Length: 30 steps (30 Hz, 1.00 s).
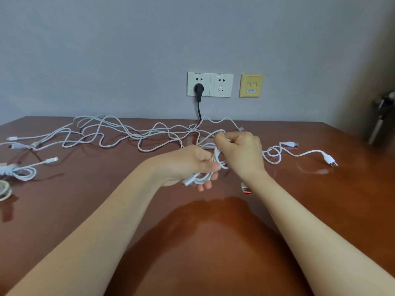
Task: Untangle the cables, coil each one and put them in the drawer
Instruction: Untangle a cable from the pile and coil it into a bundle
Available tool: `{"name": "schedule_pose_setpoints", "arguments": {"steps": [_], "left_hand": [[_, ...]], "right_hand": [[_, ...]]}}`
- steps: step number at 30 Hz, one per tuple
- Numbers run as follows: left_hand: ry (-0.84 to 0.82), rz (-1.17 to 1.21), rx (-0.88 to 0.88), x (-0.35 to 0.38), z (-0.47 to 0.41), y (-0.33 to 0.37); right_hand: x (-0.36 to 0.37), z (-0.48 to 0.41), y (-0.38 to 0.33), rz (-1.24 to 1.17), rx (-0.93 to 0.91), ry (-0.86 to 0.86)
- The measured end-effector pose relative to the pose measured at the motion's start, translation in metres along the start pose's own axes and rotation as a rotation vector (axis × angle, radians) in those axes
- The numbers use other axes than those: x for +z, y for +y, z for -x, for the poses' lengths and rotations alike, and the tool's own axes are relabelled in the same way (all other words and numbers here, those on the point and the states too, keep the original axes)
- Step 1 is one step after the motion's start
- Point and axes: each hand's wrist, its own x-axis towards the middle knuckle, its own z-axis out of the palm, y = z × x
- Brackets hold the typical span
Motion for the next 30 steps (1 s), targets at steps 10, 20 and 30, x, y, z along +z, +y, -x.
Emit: {"name": "schedule_pose_setpoints", "arguments": {"steps": [10,20,30], "left_hand": [[0.145,-0.058,0.076,0.023,0.028,0.037],[0.096,-0.132,0.094,0.034,0.027,0.032],[-0.085,0.130,0.009,0.027,0.030,0.029]], "right_hand": [[-0.007,-0.002,0.000,0.190,0.163,0.186],[-0.003,0.002,0.013,0.145,-0.144,0.301],[-0.018,-0.010,0.012,-0.186,0.048,-0.334]]}}
